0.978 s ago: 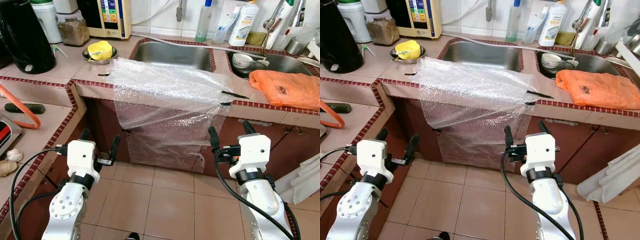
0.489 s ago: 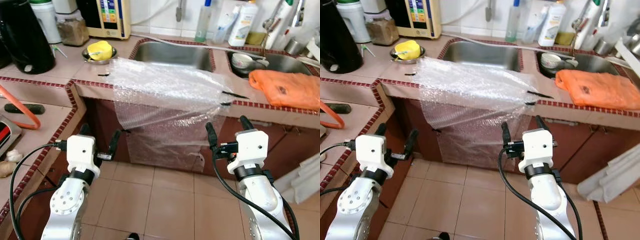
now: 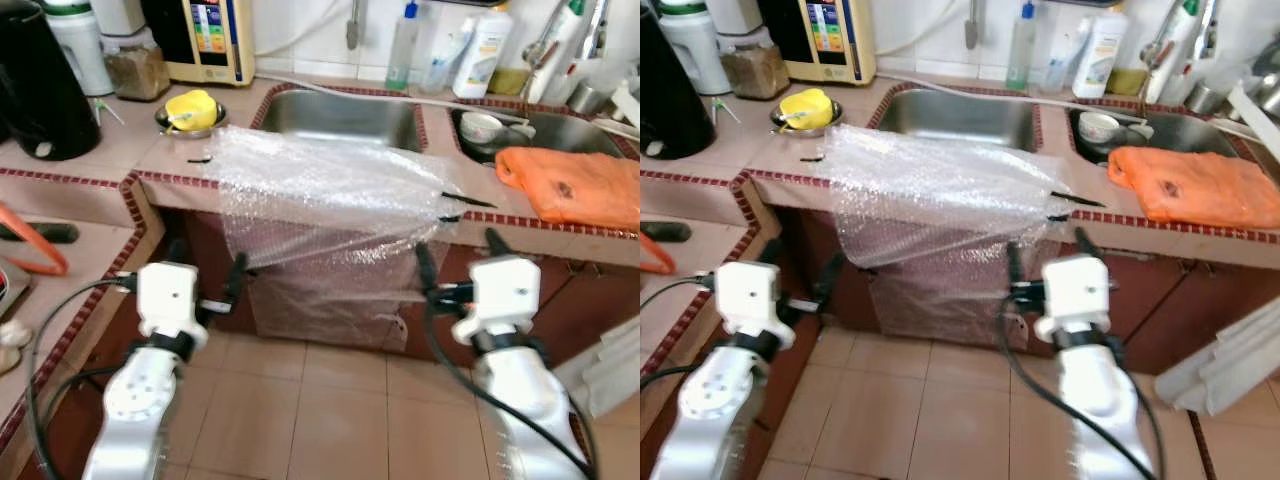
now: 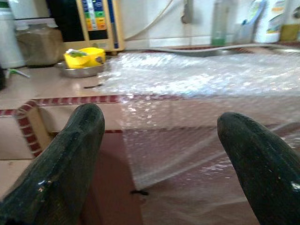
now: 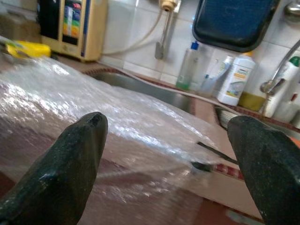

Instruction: Kitchen organization

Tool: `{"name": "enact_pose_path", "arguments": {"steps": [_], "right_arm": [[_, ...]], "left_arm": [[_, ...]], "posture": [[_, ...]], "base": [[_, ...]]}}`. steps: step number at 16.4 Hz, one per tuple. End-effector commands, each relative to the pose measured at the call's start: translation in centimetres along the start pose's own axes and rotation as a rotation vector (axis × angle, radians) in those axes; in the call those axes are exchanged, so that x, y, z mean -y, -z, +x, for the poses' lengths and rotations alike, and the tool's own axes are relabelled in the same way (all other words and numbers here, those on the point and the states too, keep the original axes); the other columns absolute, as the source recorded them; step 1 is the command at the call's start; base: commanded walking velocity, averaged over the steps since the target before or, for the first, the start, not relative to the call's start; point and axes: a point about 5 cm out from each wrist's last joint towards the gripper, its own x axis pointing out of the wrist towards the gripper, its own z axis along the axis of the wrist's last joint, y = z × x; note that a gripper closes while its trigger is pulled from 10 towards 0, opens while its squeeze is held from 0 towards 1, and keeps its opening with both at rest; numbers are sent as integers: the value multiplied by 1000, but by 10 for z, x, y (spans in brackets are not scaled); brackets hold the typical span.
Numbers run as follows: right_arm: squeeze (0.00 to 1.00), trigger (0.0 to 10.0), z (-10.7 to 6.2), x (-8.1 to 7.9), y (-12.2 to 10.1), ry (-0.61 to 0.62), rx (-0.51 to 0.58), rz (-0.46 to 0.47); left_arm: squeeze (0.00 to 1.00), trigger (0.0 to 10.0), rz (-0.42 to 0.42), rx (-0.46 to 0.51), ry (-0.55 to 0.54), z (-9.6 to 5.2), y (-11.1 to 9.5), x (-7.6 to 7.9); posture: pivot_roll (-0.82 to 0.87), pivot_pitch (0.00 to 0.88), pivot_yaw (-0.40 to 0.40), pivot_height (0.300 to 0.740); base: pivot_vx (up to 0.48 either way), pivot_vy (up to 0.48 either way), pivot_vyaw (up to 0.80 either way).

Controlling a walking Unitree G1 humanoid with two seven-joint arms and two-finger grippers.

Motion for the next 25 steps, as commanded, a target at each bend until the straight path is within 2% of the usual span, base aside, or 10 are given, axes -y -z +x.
{"name": "enact_pose_path", "arguments": {"steps": [1, 13, 15, 20, 22, 25], "right_arm": [[0, 10000, -4, 8, 4, 25, -16, -23], [0, 10000, -4, 10, 5, 18, -18, -35], [0, 10000, -3, 9, 6, 18, -20, -37], [0, 10000, -3, 9, 5, 22, -19, -33], [0, 10000, -4, 8, 5, 25, -18, -30], [0, 10000, -4, 9, 5, 26, -19, -31]], "left_arm": [[0, 10000, 9, 0, 30, 1, 0, 6], [0, 10000, 6, -15, 45, -2, 4, 11], [0, 10000, 6, -64, 25, -2, 12, 11], [0, 10000, -12, -91, 25, 0, 12, 11], [0, 10000, -26, -94, 17, 2, 9, 8], [0, 10000, 0, -70, 6, 5, 6, 6]], "posture": [[102, 81, -20, 740], [104, 88, -23, 740], [105, 89, -25, 740], [103, 92, -21, 740], [103, 89, -20, 740], [99, 90, -19, 740]], "base": [[319, 0, 0], [319, 0, 0], [0, 0, 0], [0, 0, 0], [0, 0, 0], [0, 0, 0]]}}
